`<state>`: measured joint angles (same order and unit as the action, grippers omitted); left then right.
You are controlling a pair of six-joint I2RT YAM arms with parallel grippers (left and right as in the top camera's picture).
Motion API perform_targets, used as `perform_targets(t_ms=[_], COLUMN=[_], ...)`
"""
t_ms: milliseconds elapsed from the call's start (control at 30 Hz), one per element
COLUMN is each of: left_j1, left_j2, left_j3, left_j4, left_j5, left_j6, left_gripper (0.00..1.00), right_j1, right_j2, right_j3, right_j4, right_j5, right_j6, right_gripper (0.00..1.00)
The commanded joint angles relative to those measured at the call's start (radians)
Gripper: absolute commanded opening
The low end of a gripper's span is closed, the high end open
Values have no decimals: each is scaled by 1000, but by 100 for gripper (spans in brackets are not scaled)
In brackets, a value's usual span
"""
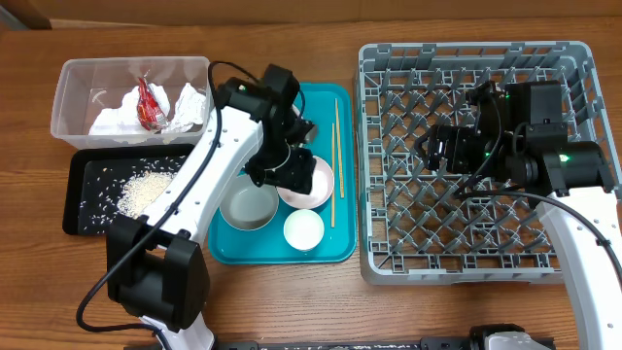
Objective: Sort waste into correct bins and load items into the dishwasher
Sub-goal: 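Grasp the white cup with the left gripper and lift it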
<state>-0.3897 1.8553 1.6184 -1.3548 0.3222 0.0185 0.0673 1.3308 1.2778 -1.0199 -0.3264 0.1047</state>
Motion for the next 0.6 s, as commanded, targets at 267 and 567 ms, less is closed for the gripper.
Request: perform_targets(t_ms=[267,567], left_j1=[-35,-41], left_j2=[10,10], left_j3=[-216,-273], left_j4=[94,152], left_j5=[-45,-41], left_j6=[89,85], left_gripper=[41,22], right_j1=[5,5], right_j2=[0,0], right_j3=[18,18], right_j4=[3,2], right_j5=[-7,-7], right_j6=[-1,-1], right_gripper=[100,100])
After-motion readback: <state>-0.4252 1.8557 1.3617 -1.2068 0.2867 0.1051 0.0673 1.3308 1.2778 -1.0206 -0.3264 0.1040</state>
